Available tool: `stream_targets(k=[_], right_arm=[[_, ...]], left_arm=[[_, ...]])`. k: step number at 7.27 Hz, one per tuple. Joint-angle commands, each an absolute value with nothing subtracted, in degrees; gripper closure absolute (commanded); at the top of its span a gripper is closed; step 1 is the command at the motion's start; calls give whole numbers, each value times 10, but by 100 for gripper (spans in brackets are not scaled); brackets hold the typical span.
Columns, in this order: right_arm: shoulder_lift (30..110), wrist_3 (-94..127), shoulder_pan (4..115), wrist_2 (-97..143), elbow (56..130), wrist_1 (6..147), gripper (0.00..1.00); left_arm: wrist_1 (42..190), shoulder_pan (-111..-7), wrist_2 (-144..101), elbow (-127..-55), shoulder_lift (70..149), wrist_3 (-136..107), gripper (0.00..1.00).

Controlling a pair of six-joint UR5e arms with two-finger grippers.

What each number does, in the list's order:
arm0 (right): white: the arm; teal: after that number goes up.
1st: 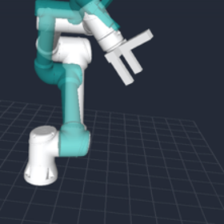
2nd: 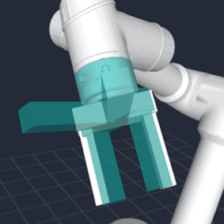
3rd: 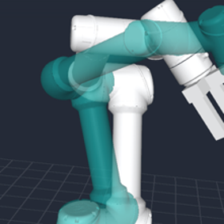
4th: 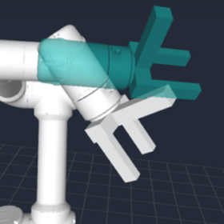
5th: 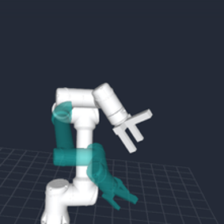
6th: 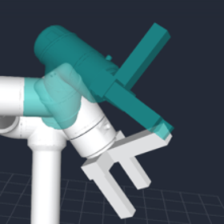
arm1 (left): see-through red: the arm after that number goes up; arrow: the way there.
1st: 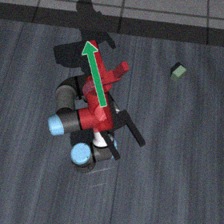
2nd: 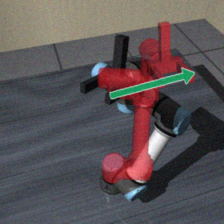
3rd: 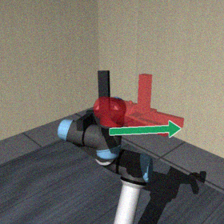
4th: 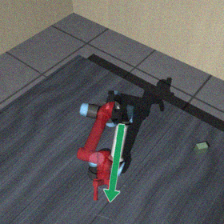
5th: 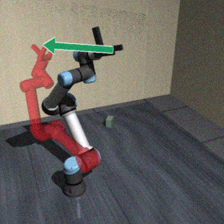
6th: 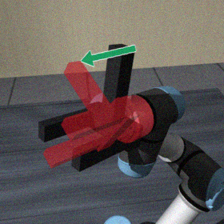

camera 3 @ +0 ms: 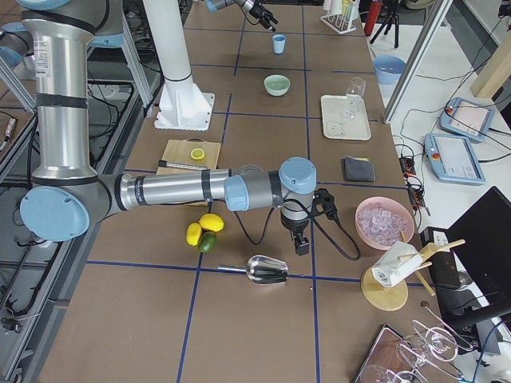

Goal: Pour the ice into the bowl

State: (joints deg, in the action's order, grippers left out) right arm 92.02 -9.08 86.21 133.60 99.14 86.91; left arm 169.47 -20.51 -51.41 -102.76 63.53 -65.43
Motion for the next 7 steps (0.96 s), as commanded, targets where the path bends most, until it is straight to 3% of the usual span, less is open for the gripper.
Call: stream_targets(k=[1, 7], right_arm=[[925, -91, 862, 1336, 992, 868, 0], [927, -89, 862, 1336, 991, 868, 0]], left_arm=[[1694, -157, -448, -994, 643, -683, 0], [1692, -144, -417, -907, 712, -683, 0]])
